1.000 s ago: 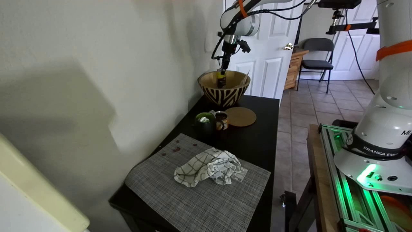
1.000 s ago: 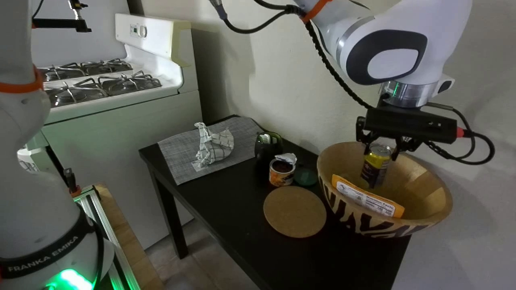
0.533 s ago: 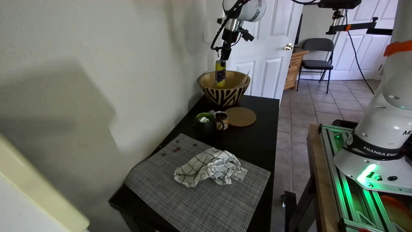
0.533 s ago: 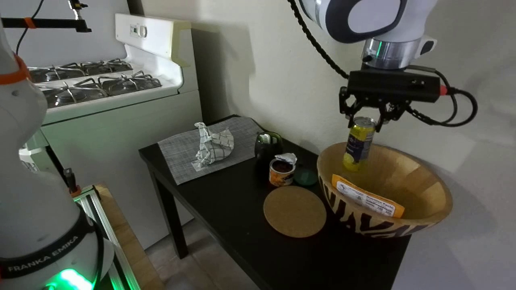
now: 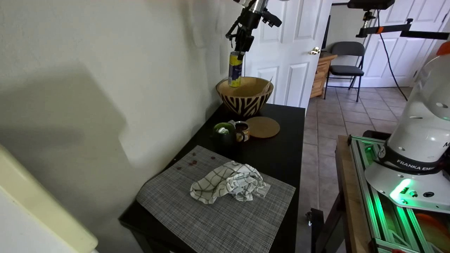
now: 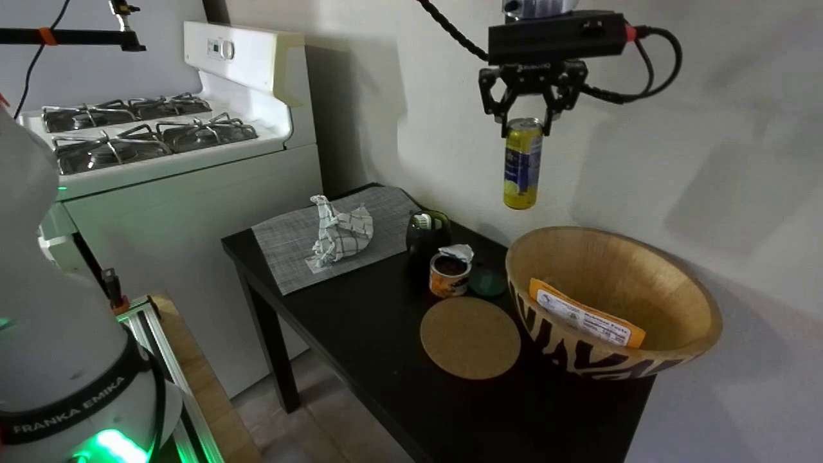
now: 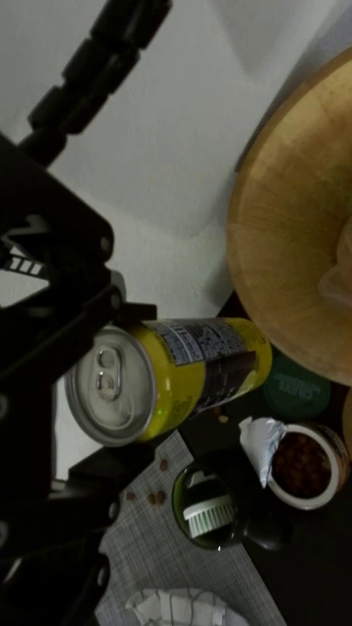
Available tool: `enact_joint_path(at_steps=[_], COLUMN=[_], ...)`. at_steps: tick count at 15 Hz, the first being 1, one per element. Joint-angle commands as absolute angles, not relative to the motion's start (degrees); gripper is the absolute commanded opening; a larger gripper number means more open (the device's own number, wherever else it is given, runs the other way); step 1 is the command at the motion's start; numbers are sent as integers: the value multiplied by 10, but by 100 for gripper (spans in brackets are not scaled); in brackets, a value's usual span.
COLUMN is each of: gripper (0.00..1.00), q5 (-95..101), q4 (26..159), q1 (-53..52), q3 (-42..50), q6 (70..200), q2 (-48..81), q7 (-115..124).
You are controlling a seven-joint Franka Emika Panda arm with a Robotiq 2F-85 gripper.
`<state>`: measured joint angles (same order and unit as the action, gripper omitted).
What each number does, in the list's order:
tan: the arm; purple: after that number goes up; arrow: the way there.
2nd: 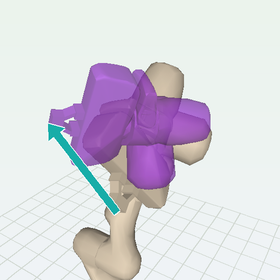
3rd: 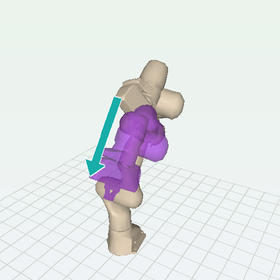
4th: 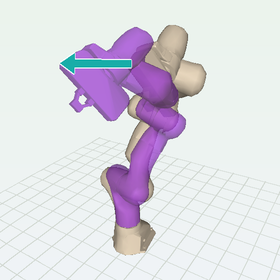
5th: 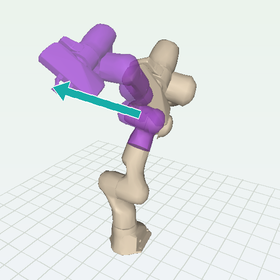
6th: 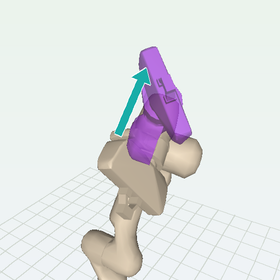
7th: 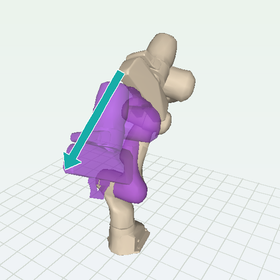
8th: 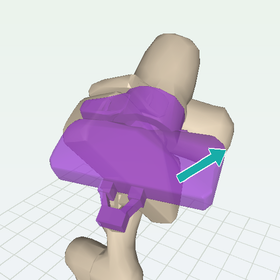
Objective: Take the can out of the wooden bowl
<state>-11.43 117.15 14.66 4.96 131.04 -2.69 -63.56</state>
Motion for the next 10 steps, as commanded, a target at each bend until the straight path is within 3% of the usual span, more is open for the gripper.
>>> enact_joint_path(at_steps=[1,10], gripper=[38,38], q5=[-134,-156], q4=[1210,1237], q1=[96,5], q3=[58,36], q6=[1264,1210], q2=[-85,-86], q7=[-695,-783])
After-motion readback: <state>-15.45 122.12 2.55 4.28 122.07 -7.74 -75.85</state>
